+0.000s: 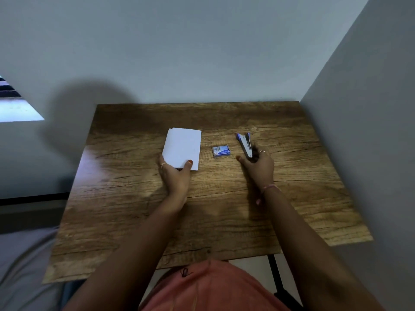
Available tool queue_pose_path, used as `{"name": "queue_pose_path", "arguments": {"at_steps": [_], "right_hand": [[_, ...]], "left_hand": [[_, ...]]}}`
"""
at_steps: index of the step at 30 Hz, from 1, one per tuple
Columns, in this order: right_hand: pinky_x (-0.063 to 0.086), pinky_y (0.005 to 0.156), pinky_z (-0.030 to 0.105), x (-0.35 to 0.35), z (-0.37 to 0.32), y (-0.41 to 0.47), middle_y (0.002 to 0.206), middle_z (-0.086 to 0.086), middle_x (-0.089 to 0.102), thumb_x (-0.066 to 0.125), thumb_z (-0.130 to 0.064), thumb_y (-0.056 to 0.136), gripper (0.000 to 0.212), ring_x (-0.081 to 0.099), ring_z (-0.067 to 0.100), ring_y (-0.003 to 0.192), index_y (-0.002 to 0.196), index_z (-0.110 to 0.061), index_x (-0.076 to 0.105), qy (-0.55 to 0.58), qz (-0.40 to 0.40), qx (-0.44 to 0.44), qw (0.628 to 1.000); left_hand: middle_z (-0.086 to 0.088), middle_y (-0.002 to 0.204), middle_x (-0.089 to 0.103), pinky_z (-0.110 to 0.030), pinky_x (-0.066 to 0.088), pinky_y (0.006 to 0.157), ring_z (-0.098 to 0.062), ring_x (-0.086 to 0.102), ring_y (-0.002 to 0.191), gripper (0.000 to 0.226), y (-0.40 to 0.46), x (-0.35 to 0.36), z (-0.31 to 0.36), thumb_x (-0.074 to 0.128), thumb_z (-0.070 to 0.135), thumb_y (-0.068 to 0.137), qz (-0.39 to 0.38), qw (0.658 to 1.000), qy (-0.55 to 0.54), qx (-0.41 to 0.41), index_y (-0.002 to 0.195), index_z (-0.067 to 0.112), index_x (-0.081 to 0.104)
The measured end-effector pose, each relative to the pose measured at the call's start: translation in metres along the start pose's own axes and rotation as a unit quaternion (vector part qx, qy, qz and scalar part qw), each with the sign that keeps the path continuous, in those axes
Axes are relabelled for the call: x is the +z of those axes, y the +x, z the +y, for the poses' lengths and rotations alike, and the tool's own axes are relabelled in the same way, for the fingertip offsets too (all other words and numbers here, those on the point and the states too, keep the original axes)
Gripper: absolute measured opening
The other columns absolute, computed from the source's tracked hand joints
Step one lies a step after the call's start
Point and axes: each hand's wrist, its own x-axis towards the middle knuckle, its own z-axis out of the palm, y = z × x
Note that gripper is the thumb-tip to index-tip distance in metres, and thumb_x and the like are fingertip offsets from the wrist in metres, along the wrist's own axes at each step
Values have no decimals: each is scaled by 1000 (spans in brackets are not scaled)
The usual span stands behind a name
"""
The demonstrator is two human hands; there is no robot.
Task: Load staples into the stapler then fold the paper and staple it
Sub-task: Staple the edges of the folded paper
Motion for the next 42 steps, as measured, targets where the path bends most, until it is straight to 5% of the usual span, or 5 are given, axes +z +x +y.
{"name": "queue_pose_path", "arguments": {"at_steps": [4, 12, 16, 22, 42], "right_hand": [[43, 101, 31, 2, 12, -25, 126, 8, 57, 70, -25, 84, 52, 53, 20, 117, 130, -11, 53, 2, 53, -24, 998], [41, 94, 32, 9, 12, -34, 119, 9, 60, 59, -25, 91, 38, 52, 25, 112, 128, -15, 56, -56, 94, -45, 993], [37, 91, 32, 13, 13, -36, 125, 12, 58, 50, -21, 96, 34, 47, 29, 113, 130, -18, 55, -111, 90, -78, 987], [36, 95, 32, 13, 13, -38, 130, 14, 56, 46, -18, 98, 34, 45, 31, 115, 130, -17, 57, -119, 87, -101, 984], [46, 96, 44, 15, 2, -45, 131, 14, 46, 48, -24, 96, 41, 48, 27, 117, 135, -10, 45, -116, 110, -109, 981]], "left_hand": [[-11, 149, 32, -47, 40, 107, -28, 35, 135, 96, -3, -10, -5, 76, 20, 78, -47, 996, 62, 40, 149, 13, 12], [-14, 116, 65, -15, 42, 62, -25, 63, 102, 64, -11, -41, -16, 63, 23, 90, -89, 974, 147, 145, 139, 9, 25], [-8, 134, 42, -30, 44, 95, -23, 44, 124, 58, -7, -50, -25, 61, 32, 90, -121, 903, 276, 306, 139, 19, 34], [-1, 161, 10, -40, -2, 119, -16, 1, 148, 76, 27, -44, -34, 37, 58, 92, -167, 818, 433, 339, 151, 16, 13], [-3, 160, 3, -46, 13, 117, -23, 2, 147, 85, 25, -41, -37, 38, 66, 87, -128, 853, 402, 306, 150, 17, 8]]}}
